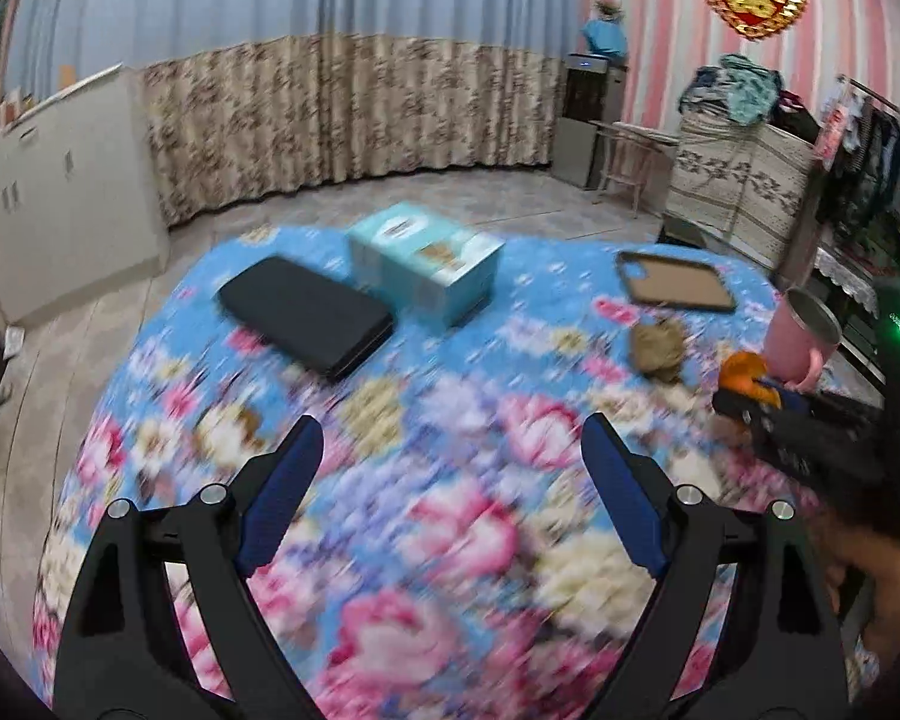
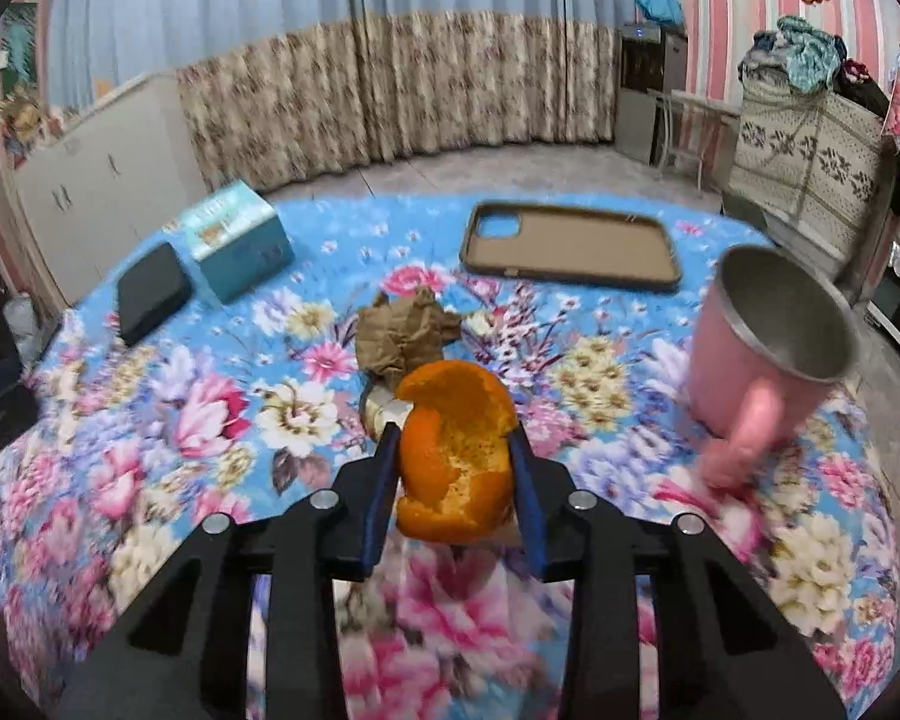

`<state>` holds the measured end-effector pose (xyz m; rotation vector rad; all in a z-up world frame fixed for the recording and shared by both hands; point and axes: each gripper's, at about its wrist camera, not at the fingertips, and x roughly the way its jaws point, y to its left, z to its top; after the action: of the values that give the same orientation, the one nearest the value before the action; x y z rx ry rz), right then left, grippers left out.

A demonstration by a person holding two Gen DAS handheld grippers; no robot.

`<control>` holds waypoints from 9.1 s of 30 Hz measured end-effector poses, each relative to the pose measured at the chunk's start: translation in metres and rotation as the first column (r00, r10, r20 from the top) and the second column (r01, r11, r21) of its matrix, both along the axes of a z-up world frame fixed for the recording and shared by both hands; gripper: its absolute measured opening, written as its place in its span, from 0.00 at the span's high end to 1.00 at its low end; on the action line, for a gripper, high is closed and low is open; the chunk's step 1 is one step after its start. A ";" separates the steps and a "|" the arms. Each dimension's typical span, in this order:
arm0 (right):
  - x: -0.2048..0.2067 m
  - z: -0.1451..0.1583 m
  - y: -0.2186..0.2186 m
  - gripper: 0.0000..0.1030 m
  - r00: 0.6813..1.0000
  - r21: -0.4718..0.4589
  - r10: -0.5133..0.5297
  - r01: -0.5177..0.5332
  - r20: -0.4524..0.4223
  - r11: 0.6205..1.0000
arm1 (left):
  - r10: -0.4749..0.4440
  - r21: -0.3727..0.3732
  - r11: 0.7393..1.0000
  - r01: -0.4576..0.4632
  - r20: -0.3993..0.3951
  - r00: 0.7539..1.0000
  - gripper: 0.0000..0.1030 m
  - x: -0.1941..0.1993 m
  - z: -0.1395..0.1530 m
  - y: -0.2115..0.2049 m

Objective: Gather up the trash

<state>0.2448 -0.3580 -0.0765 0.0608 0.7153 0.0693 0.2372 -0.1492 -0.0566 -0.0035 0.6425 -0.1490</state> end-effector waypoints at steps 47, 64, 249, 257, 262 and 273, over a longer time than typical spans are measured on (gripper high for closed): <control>-0.187 0.049 -0.077 0.63 0.972 0.038 -0.010 0.001 0.236 0.999 | -0.187 0.030 0.982 0.186 0.033 0.982 0.61 -0.115 0.021 -0.038; -0.259 0.083 -0.063 0.63 0.954 0.043 0.000 -0.014 0.299 0.999 | -0.205 0.062 0.978 0.202 0.065 0.976 0.61 -0.196 0.048 -0.027; -0.281 0.046 0.026 0.09 0.869 0.039 -0.374 0.383 0.323 0.923 | 0.081 -0.011 0.997 -0.081 0.280 0.957 0.05 -0.251 0.012 0.054; -0.298 0.043 0.018 0.09 0.840 0.067 -0.428 0.431 0.335 0.900 | 0.059 -0.018 0.998 -0.056 0.275 0.960 0.05 -0.259 0.010 0.054; -0.305 0.043 0.026 0.09 0.840 0.042 -0.416 0.430 0.349 0.902 | 0.008 -0.013 1.000 -0.004 0.258 0.966 0.05 -0.257 0.009 0.051; -0.307 0.046 0.032 0.08 0.841 0.017 -0.396 0.420 0.369 0.907 | -0.014 -0.005 1.000 0.015 0.260 0.965 0.05 -0.255 0.009 0.047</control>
<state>-0.0626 -0.3260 -0.0306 0.1341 0.3176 -0.3482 -0.0182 -0.1025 -0.0481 0.0140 0.3793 -0.1626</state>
